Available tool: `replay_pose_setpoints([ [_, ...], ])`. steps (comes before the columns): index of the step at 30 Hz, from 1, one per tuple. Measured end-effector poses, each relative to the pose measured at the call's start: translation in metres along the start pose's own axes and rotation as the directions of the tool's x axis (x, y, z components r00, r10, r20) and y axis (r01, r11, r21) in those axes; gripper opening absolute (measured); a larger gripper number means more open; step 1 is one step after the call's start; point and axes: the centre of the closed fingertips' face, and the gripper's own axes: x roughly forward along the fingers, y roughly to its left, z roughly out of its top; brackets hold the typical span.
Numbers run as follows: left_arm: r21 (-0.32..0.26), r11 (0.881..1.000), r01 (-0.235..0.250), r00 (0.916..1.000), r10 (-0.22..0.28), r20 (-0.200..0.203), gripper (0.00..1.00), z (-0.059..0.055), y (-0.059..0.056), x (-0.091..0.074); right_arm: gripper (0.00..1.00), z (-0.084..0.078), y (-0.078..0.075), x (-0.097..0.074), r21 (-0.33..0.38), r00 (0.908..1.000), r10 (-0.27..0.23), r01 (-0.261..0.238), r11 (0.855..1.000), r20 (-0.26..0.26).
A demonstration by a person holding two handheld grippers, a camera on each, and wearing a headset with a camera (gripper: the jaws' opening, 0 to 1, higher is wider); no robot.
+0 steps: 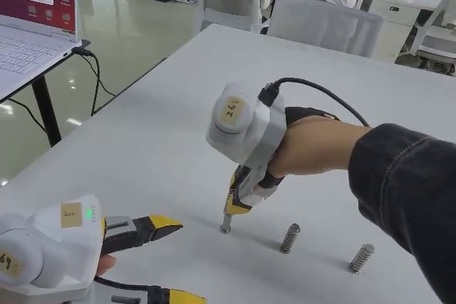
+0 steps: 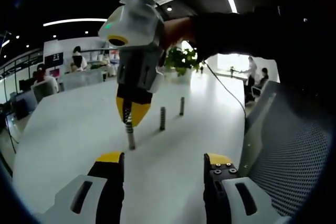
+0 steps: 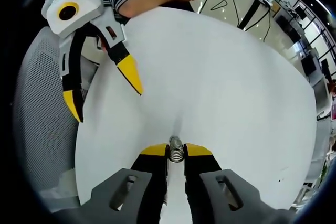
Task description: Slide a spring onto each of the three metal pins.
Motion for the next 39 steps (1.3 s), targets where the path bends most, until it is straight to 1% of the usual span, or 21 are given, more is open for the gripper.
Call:
replay_pose_setpoints([
  [9, -0.002, 1.0, -0.001, 1.0, 0.001, -0.005, 0.55, -0.002, 0.001, -0.001, 0.08, -0.005, 0.005, 0.015, 0.016, 0.9996, 0.022, -0.021, 1.0, -0.016],
  [13, -0.003, 1.0, -0.003, 1.0, 0.003, -0.008, 0.55, -0.003, 0.002, -0.001, 0.08, -0.007, 0.006, 0.022, 0.007, 0.9993, 0.02, -0.02, 1.0, -0.03],
  [16, -0.003, 1.0, -0.003, 1.0, 0.003, -0.008, 0.55, -0.004, 0.002, -0.001, 0.08, -0.008, 0.006, 0.025, 0.012, 0.9993, 0.022, -0.022, 1.0, -0.031],
  [23, -0.005, 1.0, -0.003, 0.9999, 0.003, -0.011, 0.55, -0.004, 0.002, 0.0, 0.08, -0.009, 0.007, 0.029, -0.008, 0.9988, 0.015, -0.016, 1.0, -0.047],
  [29, -0.005, 1.0, -0.004, 0.9999, 0.004, -0.011, 0.55, -0.004, 0.002, 0.0, 0.09, -0.01, 0.009, 0.035, -0.002, 0.9985, 0.024, -0.024, 1.0, -0.049],
  [39, -0.005, 1.0, -0.005, 0.9999, 0.005, -0.011, 0.55, -0.004, 0.002, 0.0, 0.09, -0.011, 0.01, 0.037, 0.013, 0.9986, 0.032, -0.031, 0.999, -0.043],
])
